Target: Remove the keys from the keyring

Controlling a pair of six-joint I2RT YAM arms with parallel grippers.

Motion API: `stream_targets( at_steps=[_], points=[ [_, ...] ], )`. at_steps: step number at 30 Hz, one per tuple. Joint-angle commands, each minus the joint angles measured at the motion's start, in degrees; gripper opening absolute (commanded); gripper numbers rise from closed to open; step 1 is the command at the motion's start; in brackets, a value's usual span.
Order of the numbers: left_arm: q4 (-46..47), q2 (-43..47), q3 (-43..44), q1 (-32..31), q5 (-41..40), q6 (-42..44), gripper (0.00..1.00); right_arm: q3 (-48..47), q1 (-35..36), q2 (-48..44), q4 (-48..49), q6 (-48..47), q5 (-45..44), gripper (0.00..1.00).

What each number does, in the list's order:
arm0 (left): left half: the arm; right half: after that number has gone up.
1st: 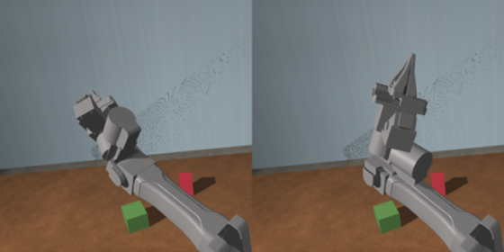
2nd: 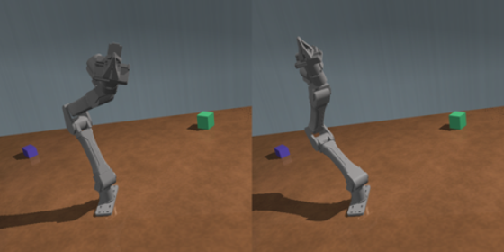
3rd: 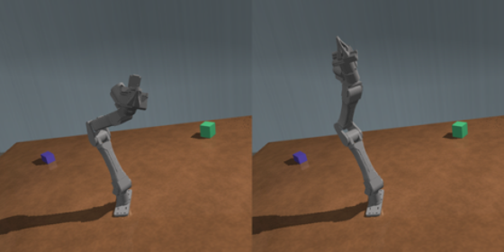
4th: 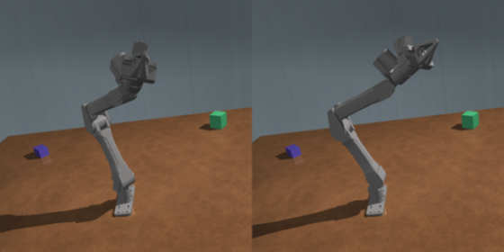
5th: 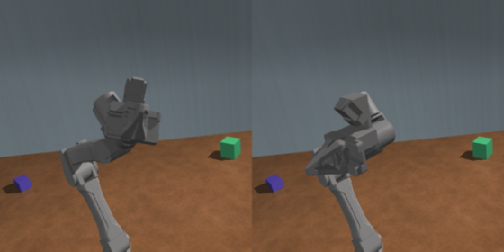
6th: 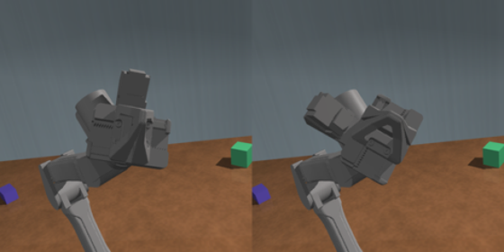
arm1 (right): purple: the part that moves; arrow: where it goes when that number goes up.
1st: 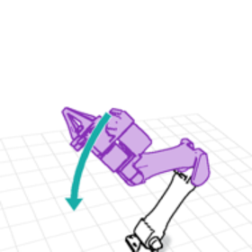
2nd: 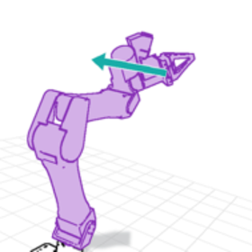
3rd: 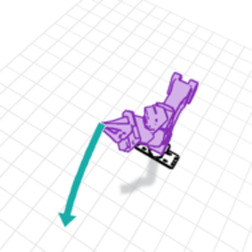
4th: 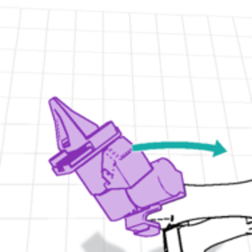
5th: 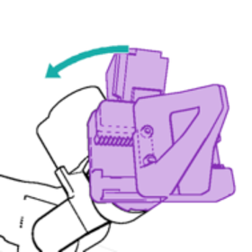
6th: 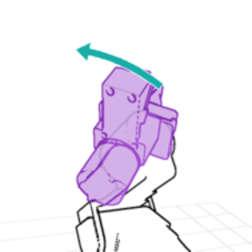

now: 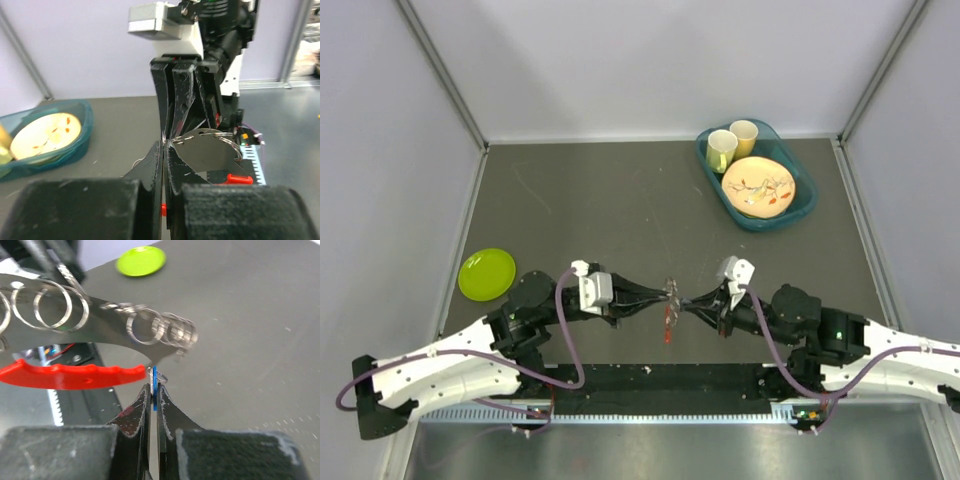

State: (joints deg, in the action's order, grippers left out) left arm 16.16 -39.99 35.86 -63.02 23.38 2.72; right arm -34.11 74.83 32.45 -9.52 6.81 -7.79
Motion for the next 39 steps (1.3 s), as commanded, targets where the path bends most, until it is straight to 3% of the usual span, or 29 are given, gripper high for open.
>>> stream_targets(
  at_steps=[1, 4, 7, 10, 11, 16, 20, 23, 29, 32, 33, 38, 39],
  points=[
    [-2.09, 2.46, -1.49, 1.06, -13.05, 2.81, 0.0, -0.7, -0.3, -2.21, -3.13, 5.83, -21.42, 0.0],
    [-7.28, 1.58, -1.93, 4.64, -15.55, 2.91, 0.0, 0.26, -0.82, -2.21, -3.31, 6.29, -29.35, 0.0],
    [-8.25, -1.23, -2.46, 11.5, -14.94, -0.6, 0.0, 1.23, -5.81, -0.9, -2.79, 7.08, -28.96, 0.0],
    [-7.47, -4.56, -2.02, 16.61, -19.66, -2.45, 0.0, 2.11, -16.35, 2.35, -0.96, 8.66, -18.96, 0.0],
    [-7.29, -7.1, -1.58, 17.49, -25.78, -2.46, 0.0, 2.55, -18.82, 3.32, 0.02, 9.01, -16.06, 0.0],
    [-10.71, -17.21, 5.44, 24.69, -32.69, -4.04, 0.0, 3.35, -32.87, 14.73, 8.97, 11.21, -1.81, 0.0],
    [-9.93, -23.89, 6.95, 28.83, -34.71, -7.54, 0.0, 2.56, -36.85, 26.85, 19.59, 13.58, 5.67, 0.0],
    [-6.25, -26.89, 5.63, 32.78, -30.07, -10.89, 0.0, 1.16, -38.87, 38.28, 26.02, 14.98, 10.94, 0.01],
    [-6.75, -35.68, 10.0, 38.41, -31.37, -13.53, 0.0, -7.01, -41.69, 55.24, 30.52, 17.36, 17.28, 0.02],
    [-8.86, -39.11, 12.13, 40.08, -30.94, -13.88, 0.0, -9.83, -41.78, 58.25, 29.91, 16.49, 16.06, 0.11],
    [-9.74, -39.81, 13.35, 40.78, -31.11, -14.93, 0.0, -12.01, -41.78, 59.91, 29.3, 15.7, 14.84, 0.22],
    [-12.47, -42.89, 14.85, 41.4, -30.76, -15.82, 0.0, -18.01, -41.78, 60.81, 21.04, 13.5, 12.89, 0.57],
    [-12.82, -43.42, 15.12, 41.66, -30.15, -15.56, 0.0, -17.84, -41.78, 59.07, 20.68, 13.06, 13.06, 0.68]
  ],
)
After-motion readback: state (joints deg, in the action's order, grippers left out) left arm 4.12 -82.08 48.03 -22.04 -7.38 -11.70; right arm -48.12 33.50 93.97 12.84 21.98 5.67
